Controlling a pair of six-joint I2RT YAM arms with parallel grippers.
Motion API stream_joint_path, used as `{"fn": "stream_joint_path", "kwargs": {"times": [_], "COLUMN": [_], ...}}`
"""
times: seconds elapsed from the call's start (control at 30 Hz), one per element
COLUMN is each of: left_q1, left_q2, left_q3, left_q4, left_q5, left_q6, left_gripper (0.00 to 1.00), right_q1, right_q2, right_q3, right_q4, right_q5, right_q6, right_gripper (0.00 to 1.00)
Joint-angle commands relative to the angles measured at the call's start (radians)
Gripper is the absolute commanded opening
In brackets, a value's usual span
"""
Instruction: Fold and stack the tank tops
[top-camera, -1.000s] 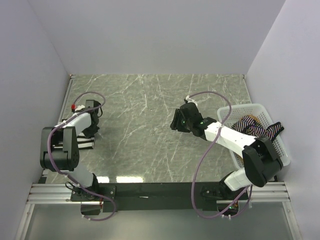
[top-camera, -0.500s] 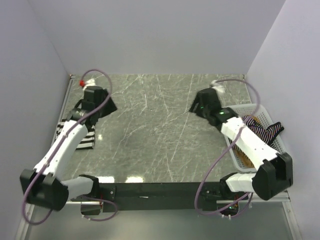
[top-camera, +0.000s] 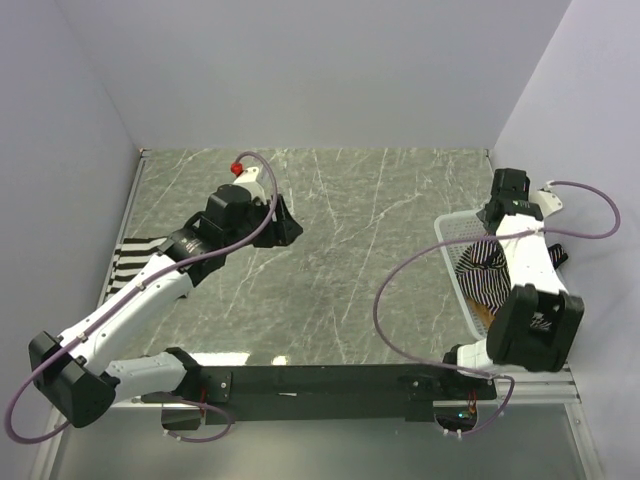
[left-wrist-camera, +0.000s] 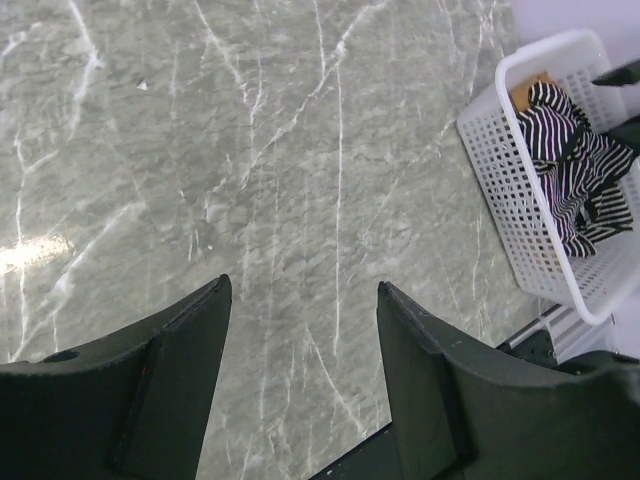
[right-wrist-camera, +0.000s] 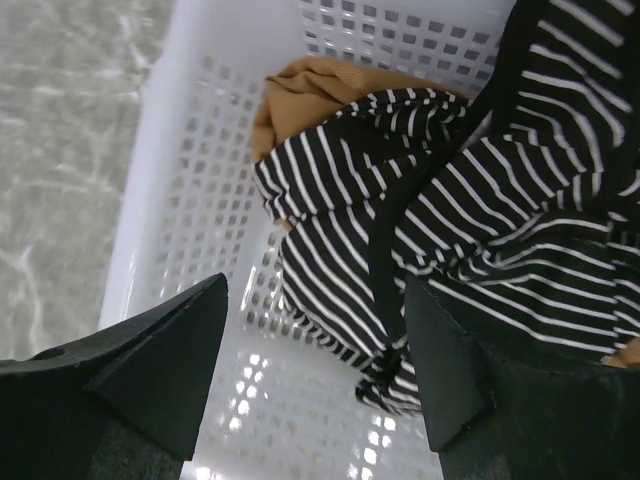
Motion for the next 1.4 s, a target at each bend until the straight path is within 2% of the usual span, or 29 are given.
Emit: {"fn": "stream_joint_path", "kwargs": {"times": [0.0,0.3,0.47,0.53,0.57,0.6,0.63,0.7,0.87,0.97,1.13,1.17,1.3,1.37], "left_q1": [-0.005,-0.007,-0.007,-0.007,-0.007,-0.007,-0.007,-0.007,-0.007,-0.007,-0.007,-0.007,-0.005,-0.005], "left_q2": [0.022,0.06,0.086,0.092,0.095,0.101,0.104,0.111,0.111,0.104,0.077,0.068,0.0,-0.029], "left_q3": [-0.001,0.018,0.035,0.038,0.039,0.039,0.041,0.044,0.068,0.095,0.144,0.15,0.183,0.197], "left_q4": [0.058,0.059,0.059,0.064,0.064,0.064,0.064,0.064,0.064,0.067,0.059,0.056,0.052,0.061], "left_q5": [0.038,0.011,0.003,0.001,0.0,-0.002,-0.002,-0.003,-0.006,-0.011,-0.054,-0.084,-0.188,-0.219], "left_q6": [0.036,0.04,0.027,0.023,0.019,0.019,0.017,0.014,0.017,0.017,0.02,0.019,0.004,-0.001], "left_gripper": [0.66,0.65,0.64,0.64,0.64,0.64,0.64,0.63,0.62,0.61,0.61,0.61,0.61,0.61], "right_q1": [-0.038,-0.098,-0.101,-0.102,-0.102,-0.102,-0.102,-0.102,-0.073,-0.001,0.197,0.285,0.447,0.555], "right_q2": [0.071,0.14,0.149,0.149,0.152,0.154,0.155,0.148,0.002,-0.124,-0.3,-0.316,-0.339,-0.339], "right_q3": [0.053,-0.036,-0.07,-0.085,-0.088,-0.092,-0.093,-0.093,-0.058,0.013,0.189,0.218,0.399,0.442], "right_q4": [-0.011,0.091,0.13,0.146,0.15,0.153,0.155,0.158,0.137,0.134,0.196,0.216,0.221,0.218], "right_q5": [-0.006,-0.032,-0.024,-0.021,-0.026,-0.032,-0.041,-0.055,-0.052,-0.066,-0.103,-0.113,-0.273,-0.3], "right_q6": [0.102,0.182,0.182,0.179,0.176,0.17,0.167,0.159,0.098,0.032,-0.141,-0.169,-0.235,-0.266], "right_gripper": [0.78,0.78,0.72,0.66,0.62,0.53,0.29,0.0,0.0,0.0,0.0,0.0,0.0,0.0]}}
